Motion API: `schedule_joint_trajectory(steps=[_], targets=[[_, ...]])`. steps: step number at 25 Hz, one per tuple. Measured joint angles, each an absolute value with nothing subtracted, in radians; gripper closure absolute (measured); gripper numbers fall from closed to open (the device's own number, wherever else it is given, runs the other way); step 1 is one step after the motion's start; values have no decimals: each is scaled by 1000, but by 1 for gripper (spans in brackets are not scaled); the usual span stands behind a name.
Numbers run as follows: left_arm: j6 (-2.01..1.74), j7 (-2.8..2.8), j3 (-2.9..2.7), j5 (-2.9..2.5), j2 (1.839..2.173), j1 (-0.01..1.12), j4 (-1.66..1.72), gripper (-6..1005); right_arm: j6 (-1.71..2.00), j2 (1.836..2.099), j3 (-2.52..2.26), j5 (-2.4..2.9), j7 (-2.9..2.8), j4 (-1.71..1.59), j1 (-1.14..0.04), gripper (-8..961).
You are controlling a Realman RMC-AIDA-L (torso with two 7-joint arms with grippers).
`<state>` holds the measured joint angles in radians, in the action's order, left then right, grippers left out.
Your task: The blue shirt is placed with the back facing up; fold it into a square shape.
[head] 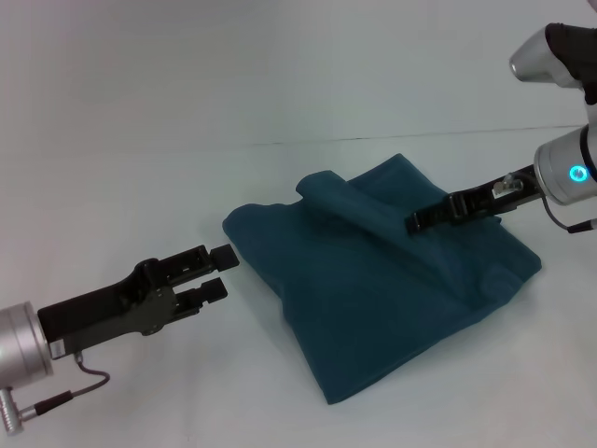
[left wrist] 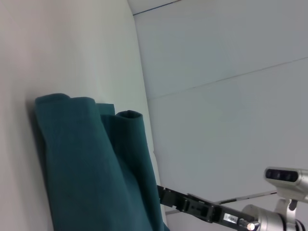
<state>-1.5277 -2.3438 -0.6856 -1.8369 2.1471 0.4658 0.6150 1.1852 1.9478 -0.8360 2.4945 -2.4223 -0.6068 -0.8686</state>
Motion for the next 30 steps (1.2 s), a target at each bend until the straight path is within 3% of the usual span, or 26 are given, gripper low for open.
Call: schedule_joint_trajectory(steps=[9, 30], targets=[[-1518, -2347, -686, -1837, 2148, 469, 615, 266, 1096, 1981, -835, 2473, -2383, -554, -867, 39], [-1497, -2347, -684, -1827, 2148, 470, 615, 267, 1114, 2006, -838, 2459, -2384, -514, -894, 55]])
